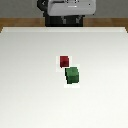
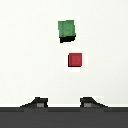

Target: Place the red cube on top of the green cube.

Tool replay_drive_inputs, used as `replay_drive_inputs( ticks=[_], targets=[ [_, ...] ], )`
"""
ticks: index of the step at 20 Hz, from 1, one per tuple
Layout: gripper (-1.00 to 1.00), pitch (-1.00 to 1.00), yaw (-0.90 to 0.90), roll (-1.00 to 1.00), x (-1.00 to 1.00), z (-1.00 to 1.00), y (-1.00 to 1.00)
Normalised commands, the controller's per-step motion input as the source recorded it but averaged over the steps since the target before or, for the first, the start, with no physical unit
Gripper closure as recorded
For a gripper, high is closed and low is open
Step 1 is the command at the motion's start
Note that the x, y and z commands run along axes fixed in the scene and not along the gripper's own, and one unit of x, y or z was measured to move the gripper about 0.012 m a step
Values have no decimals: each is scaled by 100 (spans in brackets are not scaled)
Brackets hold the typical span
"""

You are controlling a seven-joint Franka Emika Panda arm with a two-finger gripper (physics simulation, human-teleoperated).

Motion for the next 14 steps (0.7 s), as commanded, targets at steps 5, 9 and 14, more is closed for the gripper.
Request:
replay_drive_inputs(
  ticks=[5,9,14],
  targets=[
    [-100,0,0,0,0,0,0],
    [-100,0,0,0,0,0,0],
    [-100,0,0,0,40,0,-20]
  ],
)
